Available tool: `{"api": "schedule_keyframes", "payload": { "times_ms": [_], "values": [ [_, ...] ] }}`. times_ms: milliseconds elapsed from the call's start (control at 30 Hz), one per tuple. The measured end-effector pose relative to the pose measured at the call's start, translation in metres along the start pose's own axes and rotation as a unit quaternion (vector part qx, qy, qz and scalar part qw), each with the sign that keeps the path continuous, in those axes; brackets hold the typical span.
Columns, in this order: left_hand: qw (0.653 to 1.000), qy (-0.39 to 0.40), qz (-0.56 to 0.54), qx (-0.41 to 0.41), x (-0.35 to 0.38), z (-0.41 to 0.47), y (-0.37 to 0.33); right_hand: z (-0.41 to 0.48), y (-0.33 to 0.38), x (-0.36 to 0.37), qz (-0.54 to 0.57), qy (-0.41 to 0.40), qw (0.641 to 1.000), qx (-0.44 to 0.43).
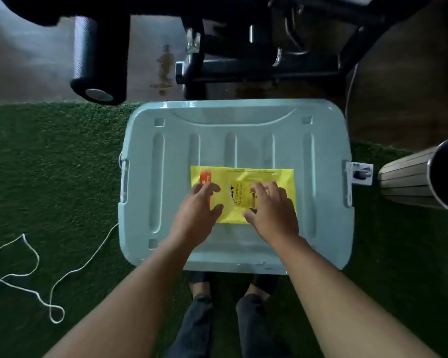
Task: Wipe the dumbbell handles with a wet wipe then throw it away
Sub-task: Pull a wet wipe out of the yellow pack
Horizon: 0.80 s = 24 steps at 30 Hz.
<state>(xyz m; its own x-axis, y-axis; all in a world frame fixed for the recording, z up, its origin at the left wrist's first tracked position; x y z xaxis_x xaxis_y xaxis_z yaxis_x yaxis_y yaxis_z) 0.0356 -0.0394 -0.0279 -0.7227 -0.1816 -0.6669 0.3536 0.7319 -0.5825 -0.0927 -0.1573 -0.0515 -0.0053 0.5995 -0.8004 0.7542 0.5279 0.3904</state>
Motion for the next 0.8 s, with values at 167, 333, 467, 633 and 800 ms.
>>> {"api": "schedule_keyframes", "payload": {
  "times_ms": [167,333,467,633,800],
  "values": [
    [0.995,0.017,0.096,0.023,0.031,0.021,0.026,0.008,-0.013,0.023,0.031,-0.085,0.996,0.022],
    [0.986,-0.014,0.160,0.053,0.043,0.023,0.029,0.002,-0.026,0.020,0.171,-0.122,0.975,0.073],
    [0.985,-0.039,0.152,0.071,0.048,0.029,0.016,-0.005,-0.039,0.017,0.222,-0.109,0.962,0.115],
    [0.986,0.014,0.129,0.108,0.069,0.036,-0.009,-0.003,-0.048,0.020,0.243,-0.102,0.955,0.137],
    [0.990,0.023,0.088,0.108,0.077,0.040,-0.016,-0.003,-0.051,0.020,0.259,-0.088,0.948,0.166]
  ]
}}
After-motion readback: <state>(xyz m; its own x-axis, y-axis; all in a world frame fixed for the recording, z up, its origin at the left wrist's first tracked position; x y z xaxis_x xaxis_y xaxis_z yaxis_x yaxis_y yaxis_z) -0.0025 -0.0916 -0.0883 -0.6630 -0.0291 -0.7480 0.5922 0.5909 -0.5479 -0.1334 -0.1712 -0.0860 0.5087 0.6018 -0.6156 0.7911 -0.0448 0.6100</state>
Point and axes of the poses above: each hand's wrist, its own z-axis towards the middle knuckle, its own x-axis out of the palm, y = z × x, the point moved 6 cm from there along z, towards the middle knuckle, and after that the axes turned 2 degrees about -z, right-handed, at the moved point
